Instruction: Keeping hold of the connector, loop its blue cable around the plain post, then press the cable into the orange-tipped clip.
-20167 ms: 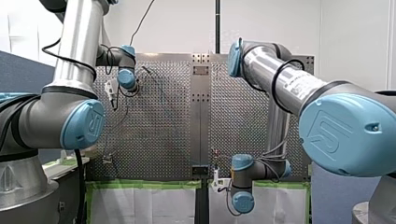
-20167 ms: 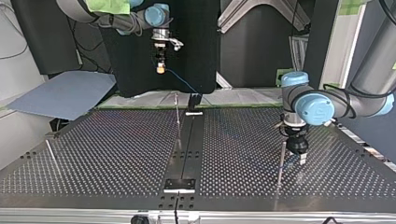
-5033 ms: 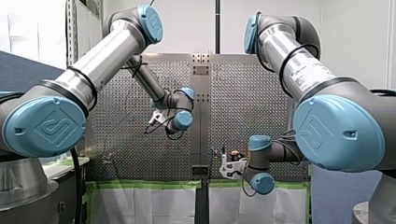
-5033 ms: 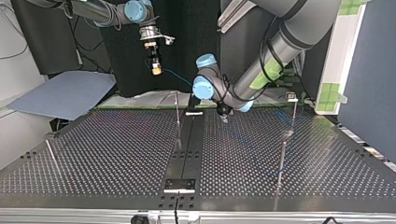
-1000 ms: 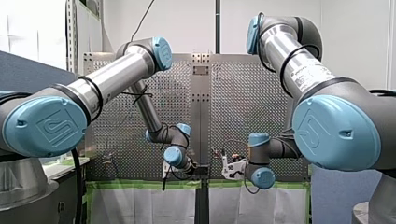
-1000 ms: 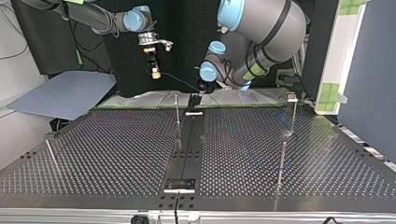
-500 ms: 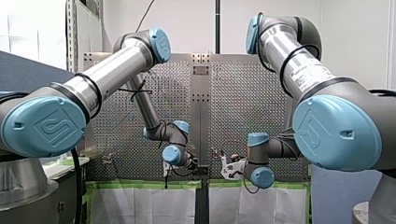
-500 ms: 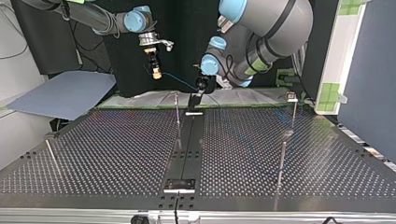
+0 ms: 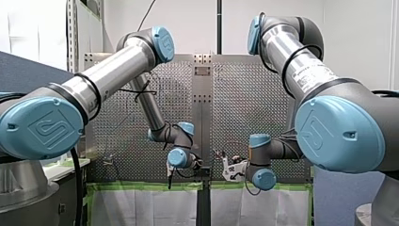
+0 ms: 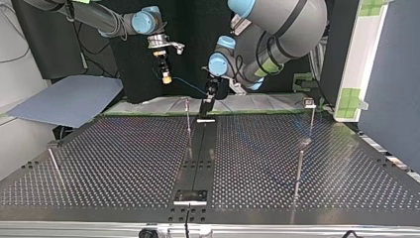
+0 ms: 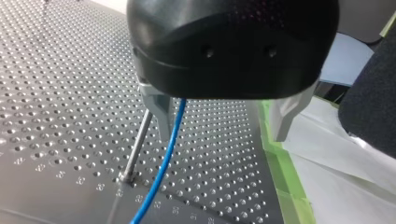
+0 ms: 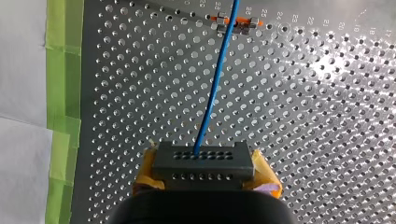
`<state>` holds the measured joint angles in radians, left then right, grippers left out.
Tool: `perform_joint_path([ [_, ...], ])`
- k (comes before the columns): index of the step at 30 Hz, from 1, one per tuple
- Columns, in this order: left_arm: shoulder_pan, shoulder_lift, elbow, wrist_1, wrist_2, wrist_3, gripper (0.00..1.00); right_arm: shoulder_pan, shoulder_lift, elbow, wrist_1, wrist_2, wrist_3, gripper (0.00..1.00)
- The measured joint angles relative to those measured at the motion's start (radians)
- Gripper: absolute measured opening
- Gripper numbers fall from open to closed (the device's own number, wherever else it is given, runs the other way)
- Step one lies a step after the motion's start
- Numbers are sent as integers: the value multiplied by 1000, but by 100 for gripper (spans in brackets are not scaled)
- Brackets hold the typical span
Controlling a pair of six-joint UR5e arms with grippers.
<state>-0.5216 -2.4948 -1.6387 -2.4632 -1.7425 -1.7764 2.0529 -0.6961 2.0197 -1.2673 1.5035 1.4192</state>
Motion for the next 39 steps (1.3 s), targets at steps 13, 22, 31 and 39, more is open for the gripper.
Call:
perform_joint_path([
  [13,-5,0,1,56,-45,36,31,0,0,0,0,0,0,0],
  [22,-5,0,1,93,-91,60,37,6,0,0,0,-11,-6,0],
  [31,-4,0,1,96,-118,65,37,12,0,0,0,-17,-8,0],
  [39,-6,0,1,126,-100,58,13,13,0,0,0,-17,-8,0],
])
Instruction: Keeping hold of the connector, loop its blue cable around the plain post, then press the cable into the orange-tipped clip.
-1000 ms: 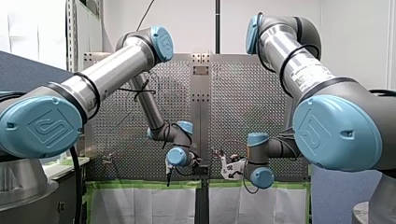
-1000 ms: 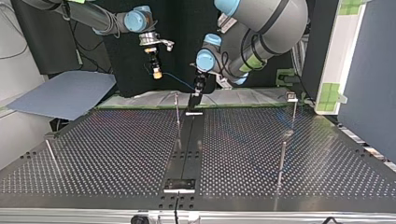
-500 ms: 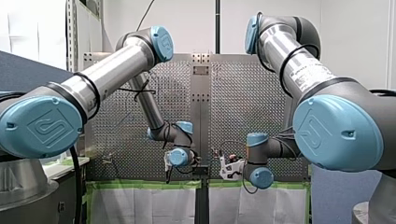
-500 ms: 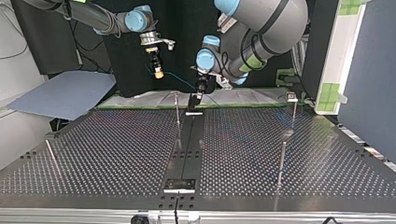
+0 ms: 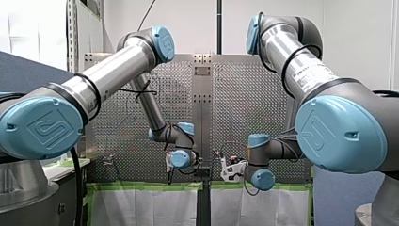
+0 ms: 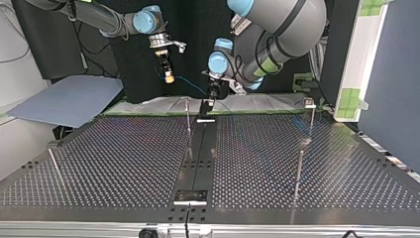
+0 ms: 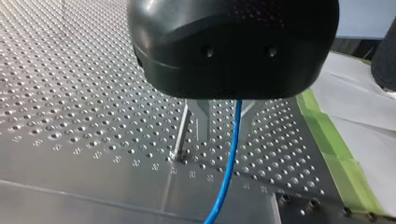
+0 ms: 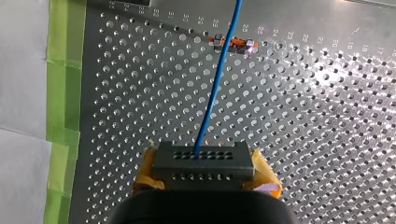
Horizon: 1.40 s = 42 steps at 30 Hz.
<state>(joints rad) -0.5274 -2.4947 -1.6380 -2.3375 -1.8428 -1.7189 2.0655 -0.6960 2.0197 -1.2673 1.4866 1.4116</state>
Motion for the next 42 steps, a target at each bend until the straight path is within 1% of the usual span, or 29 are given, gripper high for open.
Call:
perform_joint_path([
  [2,0,0,0,5,10,-2,4,0,0,0,0,0,0,0],
  [3,0,0,0,6,13,-2,4,1,0,0,0,0,0,0],
  [4,0,0,0,8,15,-3,1,1,0,0,0,0,0,0],
  [10,0,0,0,19,20,0,1,2,0,0,-1,1,0,0],
  [18,0,0,0,18,21,7,1,2,0,0,-5,2,-2,0],
  [28,-2,0,0,-15,36,54,1,2,0,0,-5,4,-6,0],
  [34,-16,0,0,-21,34,74,1,-6,0,0,-4,16,-2,0],
  [42,-41,-2,0,15,3,66,1,-20,0,-11,-3,26,5,0],
])
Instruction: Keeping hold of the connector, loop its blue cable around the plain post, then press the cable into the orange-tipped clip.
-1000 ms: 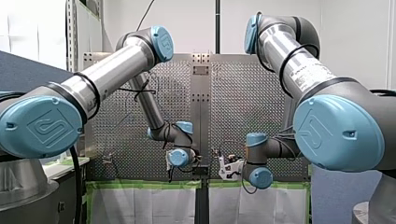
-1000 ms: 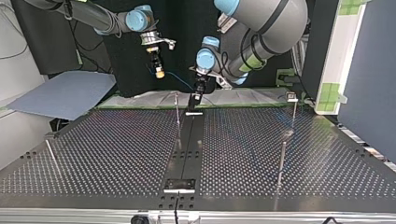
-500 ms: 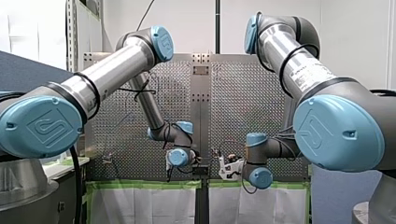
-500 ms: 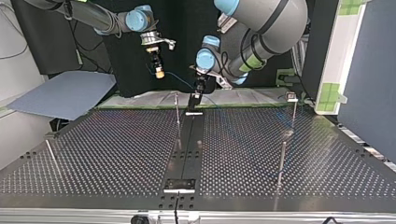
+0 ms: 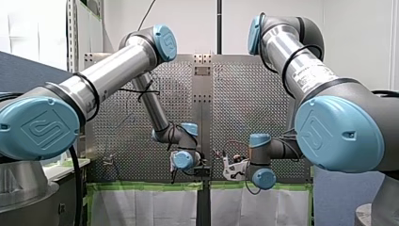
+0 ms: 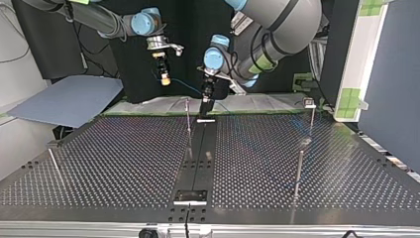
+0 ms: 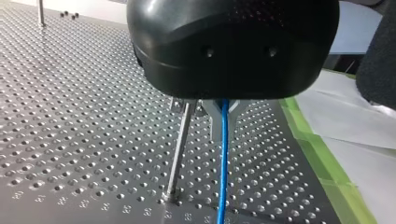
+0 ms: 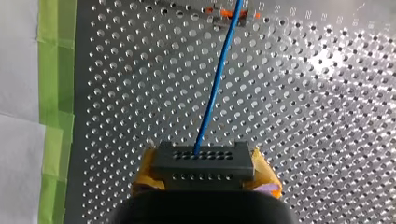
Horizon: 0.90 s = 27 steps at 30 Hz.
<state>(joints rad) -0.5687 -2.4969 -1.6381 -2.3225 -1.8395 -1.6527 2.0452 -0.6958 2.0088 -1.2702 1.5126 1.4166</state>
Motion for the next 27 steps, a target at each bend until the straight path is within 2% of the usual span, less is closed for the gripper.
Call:
perform_joint_path([
  [7,-8,-17,17,1,-9,-3,1,-12,0,-20,5,5,1,0],
  [11,-15,-54,54,-30,-22,-1,1,-19,0,-27,12,7,1,0],
  [16,-20,-87,90,-37,-41,-12,1,-29,1,-29,12,9,1,0],
  [27,-18,-93,111,-44,-48,-29,1,-59,3,-47,11,7,3,0],
])
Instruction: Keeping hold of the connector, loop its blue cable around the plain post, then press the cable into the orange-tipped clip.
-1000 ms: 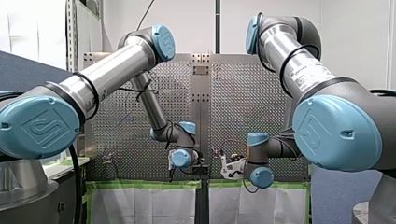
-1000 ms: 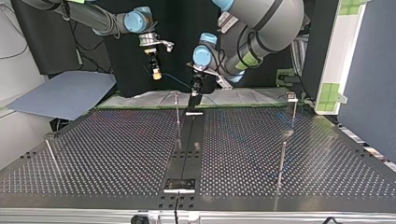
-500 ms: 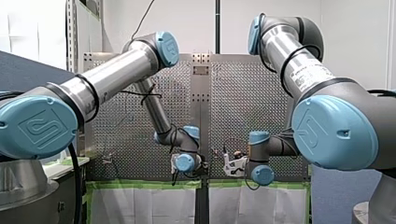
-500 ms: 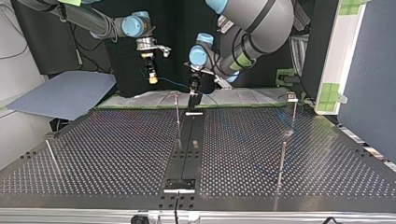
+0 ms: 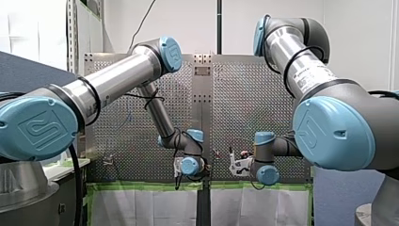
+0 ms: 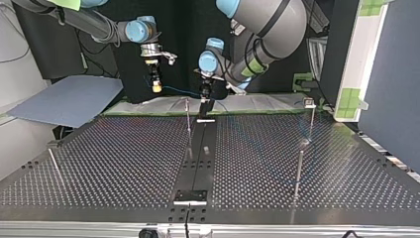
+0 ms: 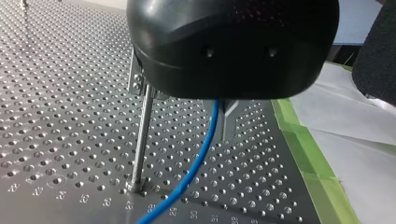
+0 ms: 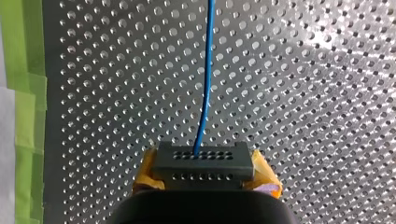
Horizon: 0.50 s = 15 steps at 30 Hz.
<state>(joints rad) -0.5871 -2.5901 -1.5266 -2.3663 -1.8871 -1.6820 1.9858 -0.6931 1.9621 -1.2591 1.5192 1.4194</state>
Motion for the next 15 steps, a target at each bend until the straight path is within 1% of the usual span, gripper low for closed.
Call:
perform_joint_path([
  [6,5,0,0,-1,-2,-7,1,-13,2,-12,6,-1,2,0],
  [15,7,0,23,-1,-13,-17,1,-34,3,-52,55,-3,4,0],
])
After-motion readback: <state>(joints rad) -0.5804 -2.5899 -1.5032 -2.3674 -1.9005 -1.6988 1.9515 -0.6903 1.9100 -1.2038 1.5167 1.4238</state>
